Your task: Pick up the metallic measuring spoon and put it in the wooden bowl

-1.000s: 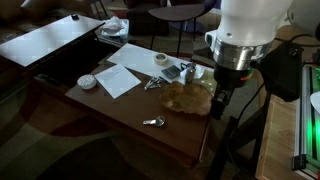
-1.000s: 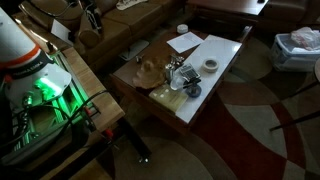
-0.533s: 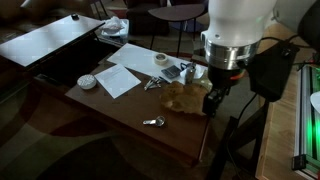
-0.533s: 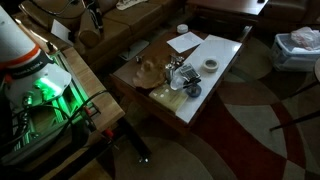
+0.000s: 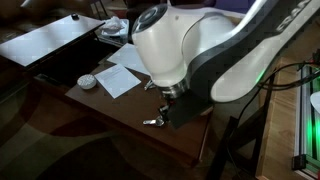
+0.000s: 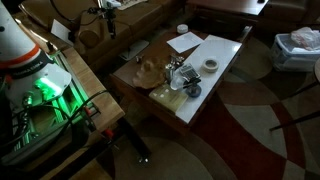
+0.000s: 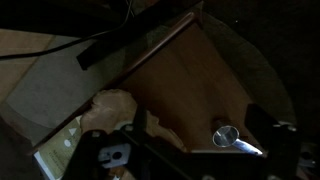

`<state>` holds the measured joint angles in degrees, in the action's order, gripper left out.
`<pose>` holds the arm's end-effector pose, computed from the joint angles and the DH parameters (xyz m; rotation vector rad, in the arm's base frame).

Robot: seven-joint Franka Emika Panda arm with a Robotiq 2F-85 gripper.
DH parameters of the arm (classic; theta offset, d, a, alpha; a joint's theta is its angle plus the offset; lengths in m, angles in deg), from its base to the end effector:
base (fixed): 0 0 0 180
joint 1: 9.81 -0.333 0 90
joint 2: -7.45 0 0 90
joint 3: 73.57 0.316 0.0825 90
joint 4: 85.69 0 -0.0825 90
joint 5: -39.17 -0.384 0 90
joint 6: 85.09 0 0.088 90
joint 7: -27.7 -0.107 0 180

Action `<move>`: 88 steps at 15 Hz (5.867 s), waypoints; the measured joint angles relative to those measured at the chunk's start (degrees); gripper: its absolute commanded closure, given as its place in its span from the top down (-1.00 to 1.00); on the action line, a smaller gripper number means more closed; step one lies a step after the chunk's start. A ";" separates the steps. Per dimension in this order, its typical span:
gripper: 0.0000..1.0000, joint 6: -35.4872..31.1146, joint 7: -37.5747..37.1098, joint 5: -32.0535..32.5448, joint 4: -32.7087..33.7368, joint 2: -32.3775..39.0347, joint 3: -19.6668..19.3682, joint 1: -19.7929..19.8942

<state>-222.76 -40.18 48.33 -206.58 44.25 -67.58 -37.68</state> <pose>0.4335 0.2952 0.0838 2.7725 -0.6589 -0.2870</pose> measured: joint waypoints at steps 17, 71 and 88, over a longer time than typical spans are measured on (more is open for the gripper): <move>1.00 -1.52 -2.42 -11.15 24.11 24.20 -0.75 2.77; -0.98 -22.34 -2.18 -23.38 26.41 23.81 -10.18 11.72; -0.98 -21.34 29.00 -25.25 19.09 29.42 -1.71 31.79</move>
<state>-244.10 -11.17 23.08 -187.50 73.67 -69.29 -5.89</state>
